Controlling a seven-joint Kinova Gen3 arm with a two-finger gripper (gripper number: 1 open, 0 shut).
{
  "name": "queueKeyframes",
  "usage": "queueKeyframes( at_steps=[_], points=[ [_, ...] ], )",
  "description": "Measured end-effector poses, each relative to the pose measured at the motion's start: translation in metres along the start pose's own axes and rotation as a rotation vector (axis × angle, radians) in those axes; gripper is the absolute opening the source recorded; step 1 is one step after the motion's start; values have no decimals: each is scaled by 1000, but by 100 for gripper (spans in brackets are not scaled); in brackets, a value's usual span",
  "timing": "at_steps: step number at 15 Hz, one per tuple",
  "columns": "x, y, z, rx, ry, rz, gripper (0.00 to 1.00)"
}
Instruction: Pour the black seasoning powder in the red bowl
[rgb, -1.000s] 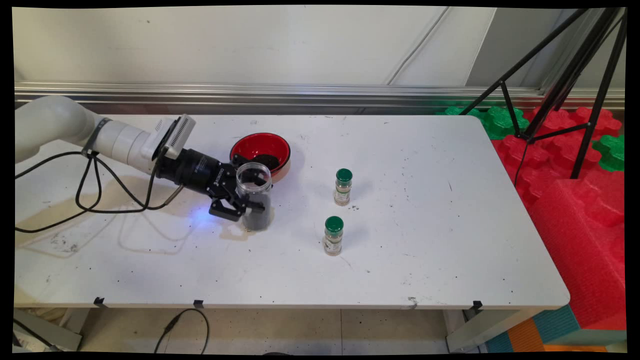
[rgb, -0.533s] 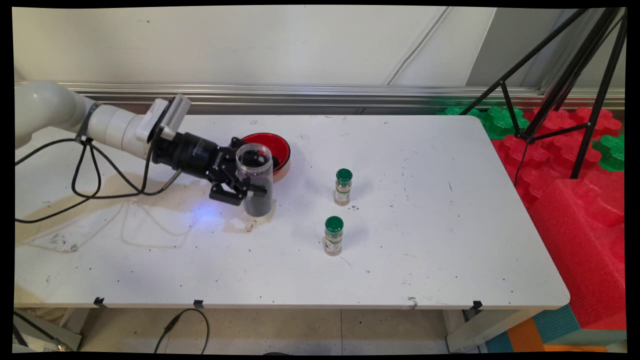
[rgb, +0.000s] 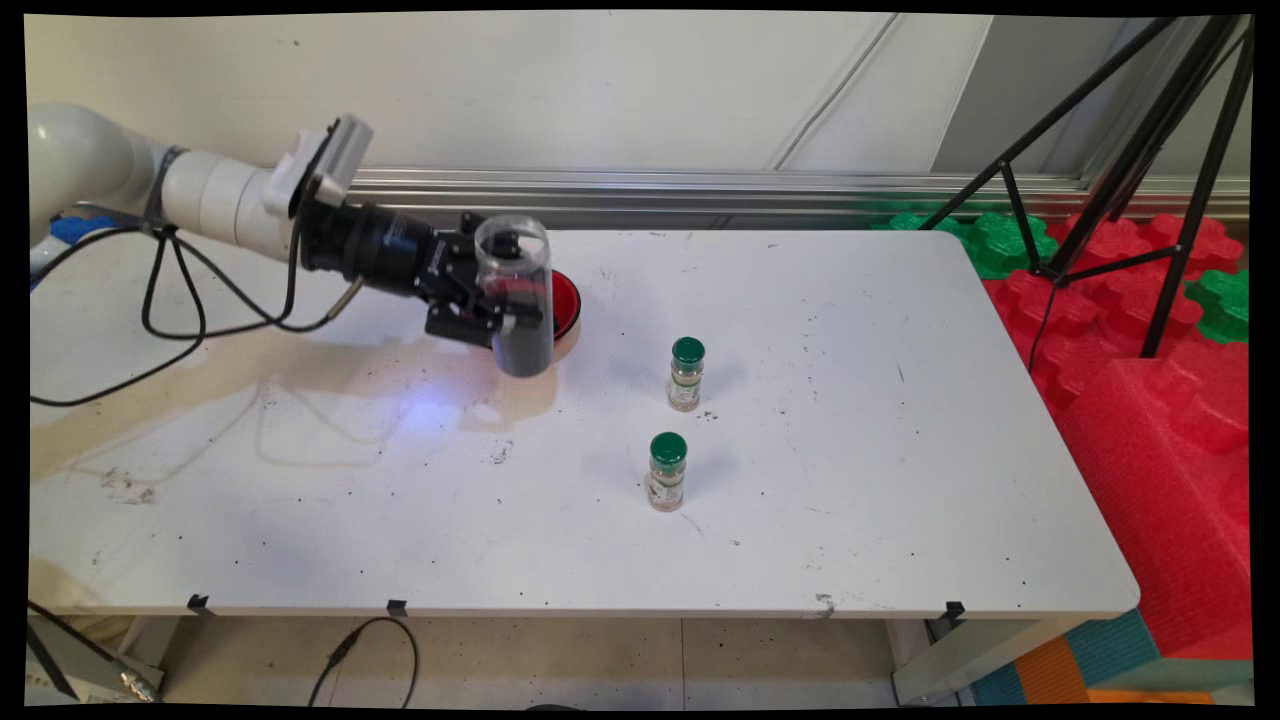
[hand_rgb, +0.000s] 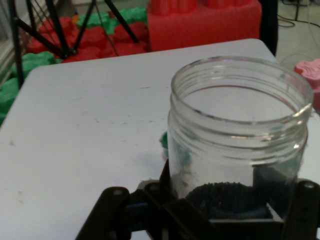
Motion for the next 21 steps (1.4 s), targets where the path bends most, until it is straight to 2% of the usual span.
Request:
queueKeyframes(
  at_steps=[10, 21],
  points=[
    [30, -53, -20, 121, 14, 0, 0],
    [30, -108, -30, 239, -23, 34, 0]
  ],
)
